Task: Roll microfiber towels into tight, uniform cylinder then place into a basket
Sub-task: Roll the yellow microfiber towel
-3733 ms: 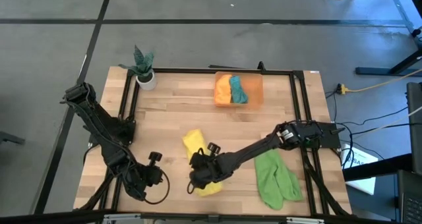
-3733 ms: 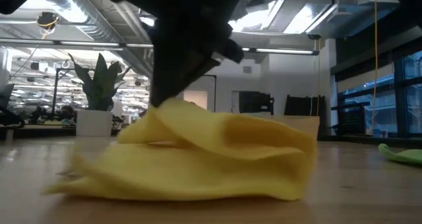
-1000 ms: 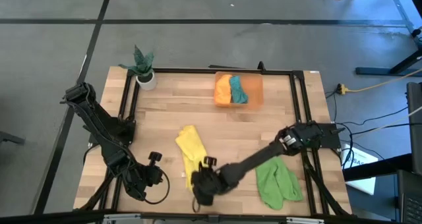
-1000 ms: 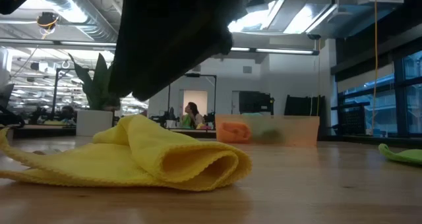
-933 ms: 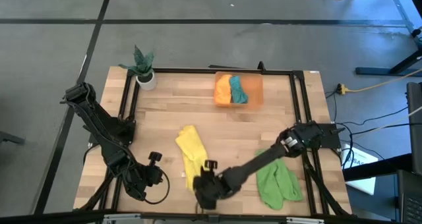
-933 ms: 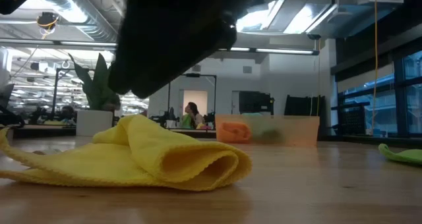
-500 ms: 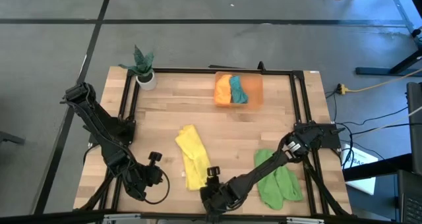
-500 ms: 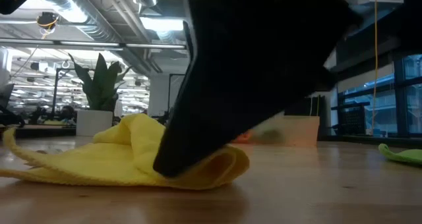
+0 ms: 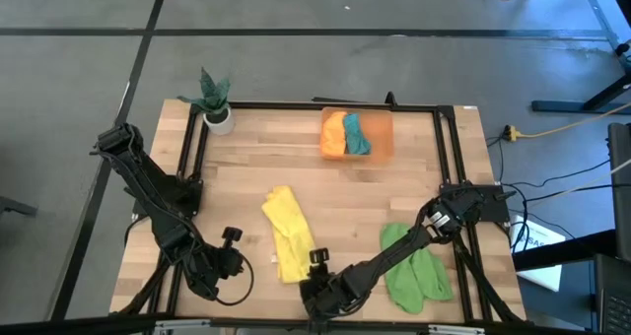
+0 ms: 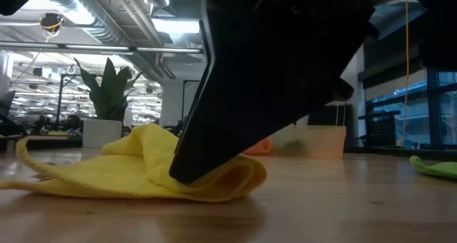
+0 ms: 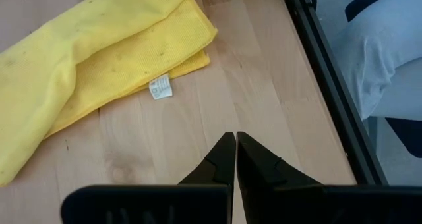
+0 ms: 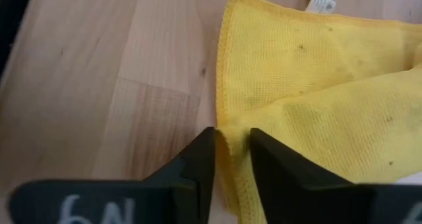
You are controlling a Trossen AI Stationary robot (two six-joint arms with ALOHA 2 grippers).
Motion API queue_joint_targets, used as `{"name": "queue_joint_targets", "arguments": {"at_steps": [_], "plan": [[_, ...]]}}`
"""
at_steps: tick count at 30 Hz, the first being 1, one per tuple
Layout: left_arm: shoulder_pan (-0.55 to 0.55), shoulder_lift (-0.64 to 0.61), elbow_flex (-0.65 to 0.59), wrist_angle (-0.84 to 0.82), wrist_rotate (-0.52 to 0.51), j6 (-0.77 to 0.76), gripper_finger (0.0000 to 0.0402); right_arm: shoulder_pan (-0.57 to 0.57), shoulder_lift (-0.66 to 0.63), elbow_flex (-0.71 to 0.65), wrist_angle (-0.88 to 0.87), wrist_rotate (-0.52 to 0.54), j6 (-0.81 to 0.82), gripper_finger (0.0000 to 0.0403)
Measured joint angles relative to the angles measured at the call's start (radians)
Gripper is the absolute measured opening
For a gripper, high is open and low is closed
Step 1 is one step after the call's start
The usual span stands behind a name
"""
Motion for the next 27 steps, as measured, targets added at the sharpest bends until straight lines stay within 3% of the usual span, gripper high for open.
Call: {"name": "queue_joint_targets", "arguments": {"at_steps": [7,15,22,27], "plan": [[0.0,0.0,0.0,0.0,0.0,0.0,0.0006,0.0,0.0,0.0,0.007,0.004,-0.002,0.0009],[0.0,0.0,0.0,0.0,0.0,0.0,0.0006,-0.001,0.0,0.08,0.014,0.079,-0.03,0.0004],[0.0,0.0,0.0,0.0,-0.004,0.002,0.0006,-0.028,0.0,0.108,0.09,0.079,-0.03,0.0004],[0.002,0.042,0.002,0.003,-0.128,0.043,0.0006,-0.045,0.0,0.108,0.078,0.08,-0.033,0.0003]]}}
